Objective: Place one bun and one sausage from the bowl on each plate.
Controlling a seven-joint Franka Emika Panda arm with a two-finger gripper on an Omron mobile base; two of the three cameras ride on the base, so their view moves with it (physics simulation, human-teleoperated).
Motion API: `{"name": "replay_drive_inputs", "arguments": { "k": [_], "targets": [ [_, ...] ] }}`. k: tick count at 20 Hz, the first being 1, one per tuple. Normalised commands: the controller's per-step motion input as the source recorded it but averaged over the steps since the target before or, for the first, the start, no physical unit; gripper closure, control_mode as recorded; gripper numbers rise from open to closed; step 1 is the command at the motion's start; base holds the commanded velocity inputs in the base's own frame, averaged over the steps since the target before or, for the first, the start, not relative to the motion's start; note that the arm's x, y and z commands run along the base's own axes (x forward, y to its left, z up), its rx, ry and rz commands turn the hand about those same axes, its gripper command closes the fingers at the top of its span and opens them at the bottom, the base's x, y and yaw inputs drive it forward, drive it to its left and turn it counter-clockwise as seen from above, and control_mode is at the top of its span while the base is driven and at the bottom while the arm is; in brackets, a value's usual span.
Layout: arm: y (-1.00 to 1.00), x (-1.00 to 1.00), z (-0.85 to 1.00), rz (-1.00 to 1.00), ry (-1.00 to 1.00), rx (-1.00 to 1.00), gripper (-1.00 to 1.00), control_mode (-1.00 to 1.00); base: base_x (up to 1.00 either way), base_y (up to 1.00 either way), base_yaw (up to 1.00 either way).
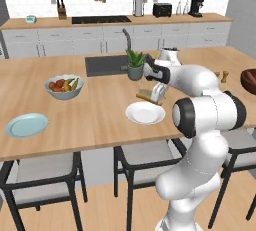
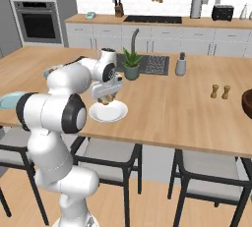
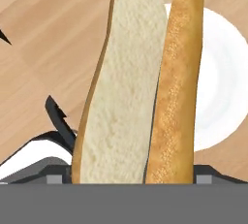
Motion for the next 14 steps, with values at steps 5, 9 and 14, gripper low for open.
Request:
{"name": "replay_drive_inputs", "arguments": {
  "k": [5, 9, 14],
  "targets": [
    [0.01, 0.51, -0.72, 0.00, 0.01, -0.06, 1.00, -1.00, 0.00, 0.00, 0.00],
    [0.00, 0.69, -0.76, 0.00, 0.00, -0.02, 1.00, -1.00, 0.00, 0.00, 0.00],
    [0.00, 0.22, -0.73, 0.01, 0.01, 0.00, 1.00, -1.00, 0.00, 0.00, 0.00]
  ]
}}
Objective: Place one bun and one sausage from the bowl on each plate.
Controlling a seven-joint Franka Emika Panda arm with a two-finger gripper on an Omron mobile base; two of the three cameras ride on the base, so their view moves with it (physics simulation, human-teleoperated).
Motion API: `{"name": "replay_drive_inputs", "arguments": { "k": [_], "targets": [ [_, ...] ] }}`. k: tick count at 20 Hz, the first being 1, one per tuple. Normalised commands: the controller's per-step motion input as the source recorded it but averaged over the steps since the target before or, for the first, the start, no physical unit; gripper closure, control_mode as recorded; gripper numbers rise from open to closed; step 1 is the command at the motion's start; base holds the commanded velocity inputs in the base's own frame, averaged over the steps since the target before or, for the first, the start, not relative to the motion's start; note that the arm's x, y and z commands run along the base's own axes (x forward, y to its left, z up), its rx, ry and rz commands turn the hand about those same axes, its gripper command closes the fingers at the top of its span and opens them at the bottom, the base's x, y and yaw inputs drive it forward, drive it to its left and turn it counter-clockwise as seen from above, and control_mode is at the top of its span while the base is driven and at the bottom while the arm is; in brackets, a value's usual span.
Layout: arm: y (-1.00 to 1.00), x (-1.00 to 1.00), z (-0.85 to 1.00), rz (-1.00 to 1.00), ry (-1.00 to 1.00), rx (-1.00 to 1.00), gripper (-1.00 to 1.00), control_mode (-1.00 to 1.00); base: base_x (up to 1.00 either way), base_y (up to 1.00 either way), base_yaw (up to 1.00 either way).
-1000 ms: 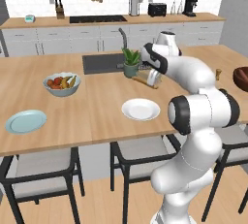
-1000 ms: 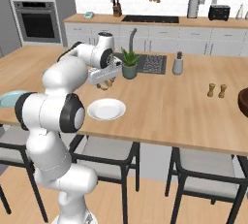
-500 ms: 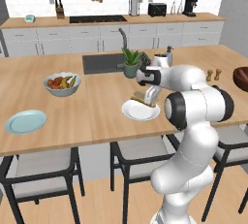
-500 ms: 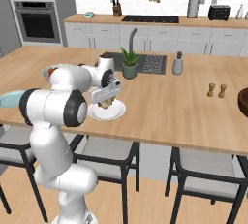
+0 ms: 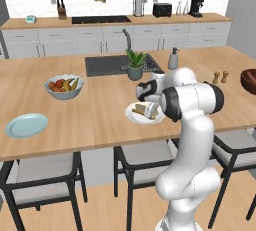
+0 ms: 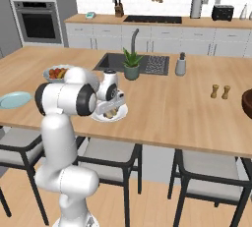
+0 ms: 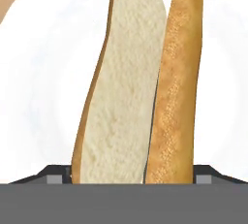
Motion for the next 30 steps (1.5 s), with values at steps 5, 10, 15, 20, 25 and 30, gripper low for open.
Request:
{"name": "replay_drive_inputs", "arguments": {
  "k": [5, 10, 15, 20, 25, 30],
  "targets": [
    [0.00, 0.01, -0.26, 0.02, 0.00, 0.00, 1.00, -1.00, 0.00, 0.00, 0.00],
    [0.08, 0.00, -0.01, 0.03, -0.01, 0.00, -1.00, -1.00, 0.00, 0.00, 0.00],
    [0.10, 0.00, 0.37, 0.06, -0.03, 0.01, -1.00, -1.00, 0.00, 0.00, 0.00],
    [0.11, 0.18, 0.21, 0.13, 0.32, -0.18, -1.00, -1.00, 0.00, 0.00, 0.00],
    [0.08, -0.13, 0.69, 0.08, 0.13, -0.11, -1.00, -1.00, 0.00, 0.00, 0.00],
    [0.00, -0.57, 1.00, 0.03, -0.32, 0.04, -1.00, -1.00, 0.00, 0.00, 0.00]
  ]
}}
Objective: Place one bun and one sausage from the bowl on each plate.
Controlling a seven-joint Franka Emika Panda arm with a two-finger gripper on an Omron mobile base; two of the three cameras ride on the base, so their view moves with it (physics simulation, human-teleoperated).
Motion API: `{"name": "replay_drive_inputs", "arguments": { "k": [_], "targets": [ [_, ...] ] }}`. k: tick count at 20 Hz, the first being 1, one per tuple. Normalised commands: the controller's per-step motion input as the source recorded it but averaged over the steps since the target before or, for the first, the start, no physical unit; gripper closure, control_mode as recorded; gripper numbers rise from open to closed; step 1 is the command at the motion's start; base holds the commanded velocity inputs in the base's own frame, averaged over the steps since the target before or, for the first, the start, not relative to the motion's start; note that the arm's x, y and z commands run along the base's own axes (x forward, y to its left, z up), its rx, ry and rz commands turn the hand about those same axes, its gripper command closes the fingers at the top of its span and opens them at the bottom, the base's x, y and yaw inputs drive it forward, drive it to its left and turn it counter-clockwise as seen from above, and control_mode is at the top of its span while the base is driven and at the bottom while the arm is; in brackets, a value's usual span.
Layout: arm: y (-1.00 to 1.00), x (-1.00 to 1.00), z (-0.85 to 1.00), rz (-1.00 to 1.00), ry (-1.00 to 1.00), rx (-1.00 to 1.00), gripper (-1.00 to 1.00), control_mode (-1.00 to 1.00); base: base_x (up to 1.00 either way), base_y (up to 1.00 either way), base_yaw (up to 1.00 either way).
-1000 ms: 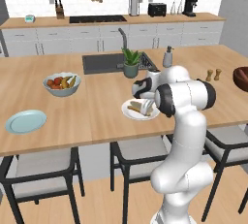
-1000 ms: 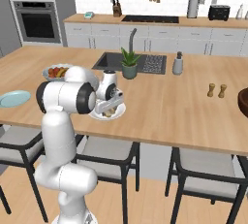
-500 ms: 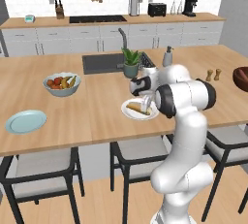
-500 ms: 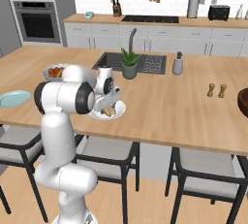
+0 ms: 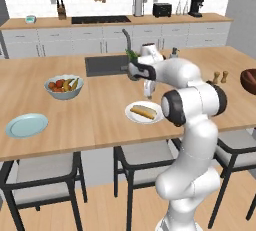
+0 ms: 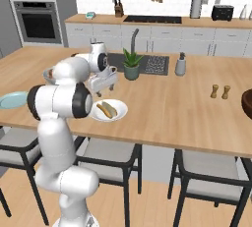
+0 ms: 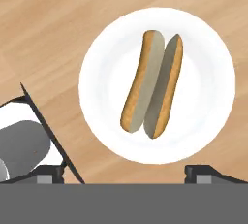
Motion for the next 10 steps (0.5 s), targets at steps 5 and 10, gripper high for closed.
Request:
{"name": "replay_drive_inputs", "arguments": {
  "k": [5, 10],
  "targets": [
    [-0.06, -0.77, 0.84, -0.04, -0.38, 0.17, -1.00, -1.00, 0.00, 0.00, 0.00],
    [-0.17, 0.19, 0.69, 0.00, 0.11, 0.04, -1.00, -1.00, 0.00, 0.00, 0.00]
  ]
}}
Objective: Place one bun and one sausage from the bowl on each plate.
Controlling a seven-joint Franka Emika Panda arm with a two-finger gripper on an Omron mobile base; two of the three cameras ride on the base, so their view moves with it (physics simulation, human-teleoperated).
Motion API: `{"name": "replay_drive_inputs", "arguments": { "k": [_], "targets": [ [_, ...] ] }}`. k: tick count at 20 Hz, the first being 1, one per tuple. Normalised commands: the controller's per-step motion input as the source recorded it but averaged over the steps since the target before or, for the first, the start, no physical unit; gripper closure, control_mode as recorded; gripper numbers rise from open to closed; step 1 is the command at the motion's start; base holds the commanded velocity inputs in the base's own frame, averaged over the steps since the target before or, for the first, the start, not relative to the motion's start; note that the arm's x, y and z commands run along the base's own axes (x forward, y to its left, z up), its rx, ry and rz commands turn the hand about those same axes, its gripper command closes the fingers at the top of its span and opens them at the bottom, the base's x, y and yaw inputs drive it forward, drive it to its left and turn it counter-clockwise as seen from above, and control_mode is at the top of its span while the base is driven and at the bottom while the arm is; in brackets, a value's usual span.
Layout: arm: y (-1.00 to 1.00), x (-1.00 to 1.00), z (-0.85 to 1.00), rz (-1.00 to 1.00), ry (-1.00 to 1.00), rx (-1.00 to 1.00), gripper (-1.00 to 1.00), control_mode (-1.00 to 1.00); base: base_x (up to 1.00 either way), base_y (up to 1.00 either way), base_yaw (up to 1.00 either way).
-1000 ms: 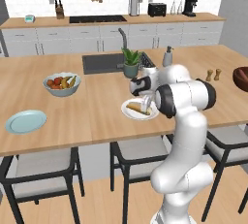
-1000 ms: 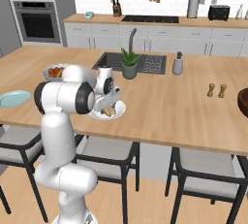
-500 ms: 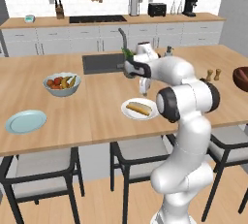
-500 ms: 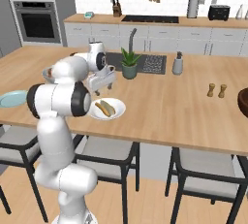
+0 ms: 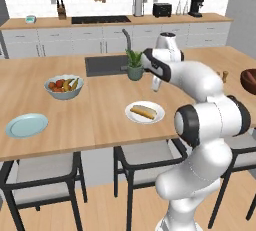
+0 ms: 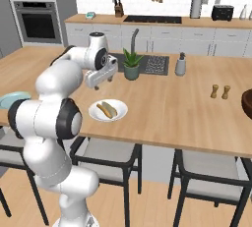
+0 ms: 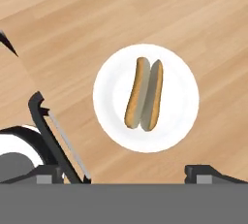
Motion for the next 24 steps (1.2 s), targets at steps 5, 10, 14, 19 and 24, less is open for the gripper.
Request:
{"name": "replay_drive_inputs", "arguments": {
  "k": [5, 10, 14, 19, 24],
  "targets": [
    [-0.06, 0.64, 0.61, 0.01, 0.30, 0.00, -1.00, -1.00, 0.00, 0.00, 0.00],
    [0.00, 0.31, 0.35, 0.00, 0.10, 0.00, -1.00, 1.00, 0.12, 0.00, 0.00],
    [0.00, 0.00, 0.00, 0.00, 0.00, 0.00, -1.00, 1.00, 0.00, -0.64, 0.00],
    [0.00, 0.00, 0.00, 0.00, 0.00, 0.00, -1.00, 1.00, -0.16, -1.00, 0.00],
    [0.00, 0.00, 0.00, 0.00, 0.00, 0.00, -1.00, 1.00, -0.05, -1.00, 0.00]
  ]
}}
